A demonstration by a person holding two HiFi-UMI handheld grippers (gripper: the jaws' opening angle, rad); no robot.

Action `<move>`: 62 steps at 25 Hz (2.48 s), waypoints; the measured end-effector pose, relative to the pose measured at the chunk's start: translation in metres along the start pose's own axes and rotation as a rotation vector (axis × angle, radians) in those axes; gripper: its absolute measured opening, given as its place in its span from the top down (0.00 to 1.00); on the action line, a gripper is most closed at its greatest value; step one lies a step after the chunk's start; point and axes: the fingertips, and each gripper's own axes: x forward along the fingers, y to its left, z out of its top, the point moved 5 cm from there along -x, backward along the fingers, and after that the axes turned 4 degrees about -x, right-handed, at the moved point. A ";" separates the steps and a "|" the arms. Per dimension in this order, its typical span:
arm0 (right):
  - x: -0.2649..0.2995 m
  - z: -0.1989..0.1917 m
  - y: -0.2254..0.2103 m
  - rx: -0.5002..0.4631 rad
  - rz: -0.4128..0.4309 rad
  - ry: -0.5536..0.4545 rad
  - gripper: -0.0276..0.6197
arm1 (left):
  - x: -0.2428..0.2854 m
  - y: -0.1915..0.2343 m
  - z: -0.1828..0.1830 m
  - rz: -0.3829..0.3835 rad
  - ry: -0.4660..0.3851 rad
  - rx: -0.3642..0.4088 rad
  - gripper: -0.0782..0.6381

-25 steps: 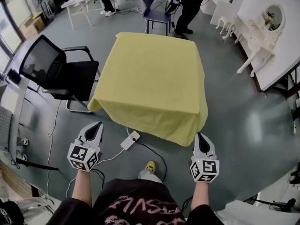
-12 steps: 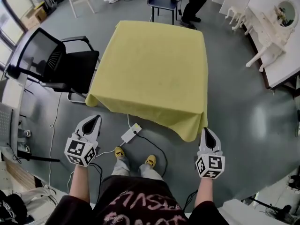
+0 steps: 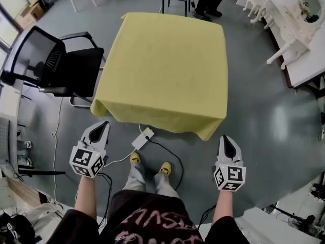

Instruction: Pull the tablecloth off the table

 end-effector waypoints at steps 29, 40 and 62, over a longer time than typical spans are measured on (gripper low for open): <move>0.076 -0.108 -0.002 -0.008 -0.013 0.139 0.75 | 0.067 0.089 -0.109 0.060 0.109 -0.013 0.84; 0.105 -0.155 -0.025 -0.004 -0.092 0.103 0.65 | 0.104 0.127 -0.151 0.107 0.072 0.013 0.73; 0.194 -0.241 -0.044 -0.055 -0.158 0.132 0.51 | 0.155 0.254 -0.233 0.293 0.063 -0.013 0.43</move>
